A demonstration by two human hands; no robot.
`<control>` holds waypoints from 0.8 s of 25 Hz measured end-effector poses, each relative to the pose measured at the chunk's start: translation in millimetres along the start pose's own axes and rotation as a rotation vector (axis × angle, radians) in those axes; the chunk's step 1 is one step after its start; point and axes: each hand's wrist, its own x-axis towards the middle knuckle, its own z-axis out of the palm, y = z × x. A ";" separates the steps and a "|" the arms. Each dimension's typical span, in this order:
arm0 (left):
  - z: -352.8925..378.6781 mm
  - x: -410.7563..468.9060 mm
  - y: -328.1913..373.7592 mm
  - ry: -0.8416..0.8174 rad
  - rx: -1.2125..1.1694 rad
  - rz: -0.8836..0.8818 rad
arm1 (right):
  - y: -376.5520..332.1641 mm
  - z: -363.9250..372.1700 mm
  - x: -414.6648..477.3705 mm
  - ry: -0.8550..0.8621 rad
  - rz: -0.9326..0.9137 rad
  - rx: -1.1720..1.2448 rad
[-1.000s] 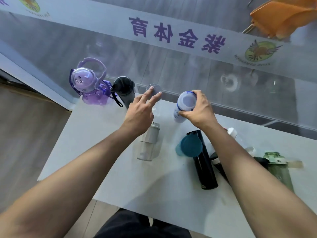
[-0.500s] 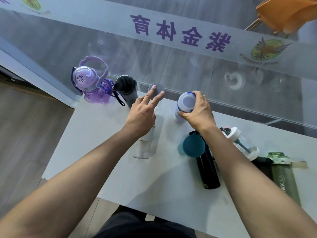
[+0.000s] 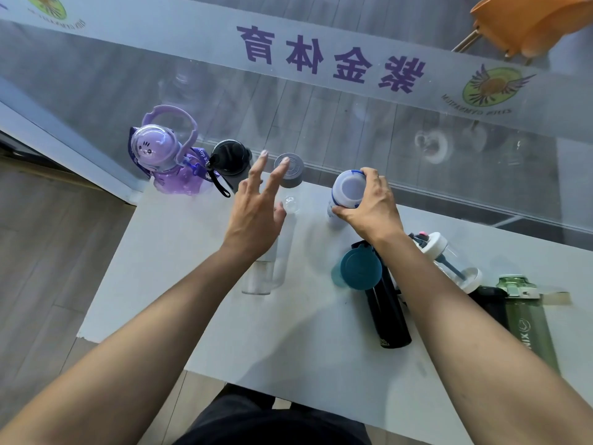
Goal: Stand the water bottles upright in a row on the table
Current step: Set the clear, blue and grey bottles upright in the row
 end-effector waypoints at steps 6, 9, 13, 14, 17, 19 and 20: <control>27.2 -73.3 -26.8 -0.300 0.006 -0.455 | -1.0 -10.4 -24.2 0.142 0.017 0.058; 43.3 -97.1 -43.2 -0.444 0.019 -0.614 | 5.4 -22.0 -48.6 0.272 0.022 0.148; 46.7 -91.4 -40.5 -0.479 -0.186 -0.813 | 14.9 -33.6 -89.9 0.298 0.061 0.136; 45.4 -90.5 -38.5 -0.463 -0.246 -0.837 | 16.2 -34.4 -98.4 0.305 0.075 0.138; 44.5 -98.9 -37.3 -0.395 -0.381 -0.762 | 17.6 -37.7 -120.8 0.327 0.086 0.124; 42.1 -107.4 -34.1 -0.358 -0.491 -0.662 | 16.0 -37.6 -131.1 0.336 0.078 0.126; 39.9 -111.8 -30.8 -0.339 -0.545 -0.615 | 12.5 -36.5 -135.8 0.332 0.070 0.130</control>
